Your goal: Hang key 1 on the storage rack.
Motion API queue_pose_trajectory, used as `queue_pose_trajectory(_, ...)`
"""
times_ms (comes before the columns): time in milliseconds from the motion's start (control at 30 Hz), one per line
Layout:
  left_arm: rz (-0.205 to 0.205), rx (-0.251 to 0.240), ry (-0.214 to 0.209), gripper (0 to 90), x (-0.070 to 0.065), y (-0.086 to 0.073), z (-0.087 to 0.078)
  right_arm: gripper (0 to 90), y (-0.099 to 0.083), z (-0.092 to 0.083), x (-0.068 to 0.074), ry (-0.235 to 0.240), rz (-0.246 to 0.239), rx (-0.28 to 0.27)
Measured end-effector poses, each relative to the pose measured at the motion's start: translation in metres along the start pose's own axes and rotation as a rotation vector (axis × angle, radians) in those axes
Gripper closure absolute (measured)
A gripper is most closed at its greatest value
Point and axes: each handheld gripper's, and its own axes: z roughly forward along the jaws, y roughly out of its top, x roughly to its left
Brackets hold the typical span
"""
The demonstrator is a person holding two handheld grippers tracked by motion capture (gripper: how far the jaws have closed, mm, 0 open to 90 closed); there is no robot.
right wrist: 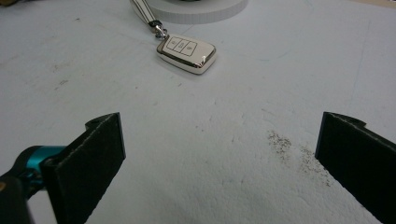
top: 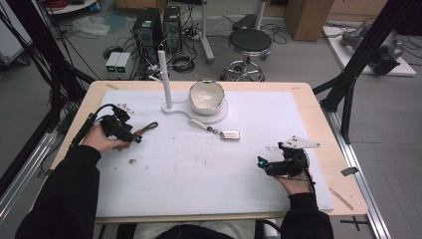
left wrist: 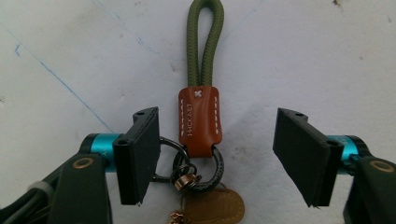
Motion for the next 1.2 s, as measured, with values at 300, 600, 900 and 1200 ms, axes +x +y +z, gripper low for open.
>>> queue_pose_trajectory(300,0.026,0.056,0.092,52.9,-0.002,-0.001,0.006,0.6,0.000,-0.002,0.000,-0.015,-0.005,-0.015)
queue_pose_trajectory(600,0.047,0.040,0.107,74.8,-0.003,0.001,0.002,0.6,-0.001,-0.003,-0.001,-0.022,-0.002,-0.013)
queue_pose_trajectory(900,0.048,0.035,0.096,80.5,-0.001,0.000,-0.001,0.6,-0.001,-0.003,-0.001,-0.021,-0.004,-0.017)
queue_pose_trajectory(1200,0.036,0.027,0.100,82.4,0.003,-0.002,-0.008,0.6,-0.001,-0.005,-0.001,-0.025,-0.002,-0.022)
